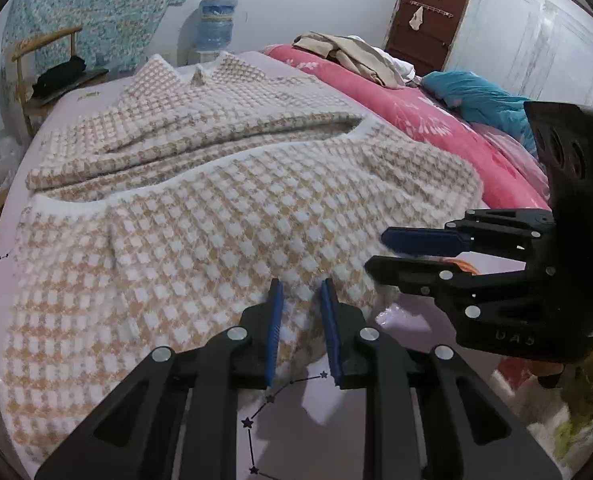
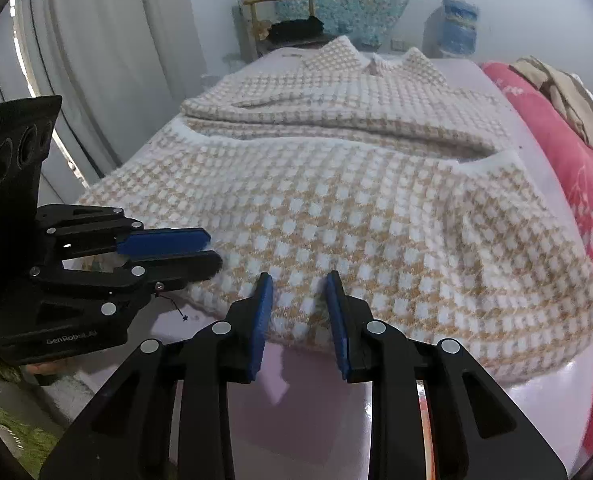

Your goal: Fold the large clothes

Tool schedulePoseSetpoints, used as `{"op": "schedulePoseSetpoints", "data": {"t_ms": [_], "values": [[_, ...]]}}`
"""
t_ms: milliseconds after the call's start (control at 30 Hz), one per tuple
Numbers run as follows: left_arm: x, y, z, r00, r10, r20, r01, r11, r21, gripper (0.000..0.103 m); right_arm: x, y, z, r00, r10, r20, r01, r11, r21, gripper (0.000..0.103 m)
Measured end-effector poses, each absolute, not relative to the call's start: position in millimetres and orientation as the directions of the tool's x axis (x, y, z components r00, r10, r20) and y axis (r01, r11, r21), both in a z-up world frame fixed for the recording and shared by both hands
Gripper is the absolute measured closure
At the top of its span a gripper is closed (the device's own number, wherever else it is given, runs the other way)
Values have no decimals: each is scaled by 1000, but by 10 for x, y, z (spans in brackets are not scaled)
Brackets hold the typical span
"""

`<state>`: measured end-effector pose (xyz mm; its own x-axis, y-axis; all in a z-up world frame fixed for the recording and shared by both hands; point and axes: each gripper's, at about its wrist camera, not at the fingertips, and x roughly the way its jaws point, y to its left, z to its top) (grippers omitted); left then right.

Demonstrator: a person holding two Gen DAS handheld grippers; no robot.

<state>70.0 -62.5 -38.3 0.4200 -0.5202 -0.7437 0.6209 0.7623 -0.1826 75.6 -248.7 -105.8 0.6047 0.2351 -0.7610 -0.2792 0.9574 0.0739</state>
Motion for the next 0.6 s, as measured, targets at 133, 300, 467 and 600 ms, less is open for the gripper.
{"op": "schedulePoseSetpoints", "data": {"t_ms": [133, 300, 467, 600], "values": [[665, -490, -297, 460, -501, -733, 603, 782, -157, 82, 641, -2552, -988, 639, 192, -745, -262, 965, 24, 78], [783, -312, -415, 422, -516, -746, 530, 807, -258, 81, 678, -2698, -1076, 617, 232, -752, -238, 966, 103, 77], [740, -29, -429, 466, -453, -760, 462, 857, -227, 81, 630, -3033, -1107, 628, 150, -764, -120, 988, 96, 77], [766, 104, -461, 452, -479, -752, 431, 856, -286, 81, 666, -3129, -1200, 610, 185, -770, -104, 983, 154, 77]]}}
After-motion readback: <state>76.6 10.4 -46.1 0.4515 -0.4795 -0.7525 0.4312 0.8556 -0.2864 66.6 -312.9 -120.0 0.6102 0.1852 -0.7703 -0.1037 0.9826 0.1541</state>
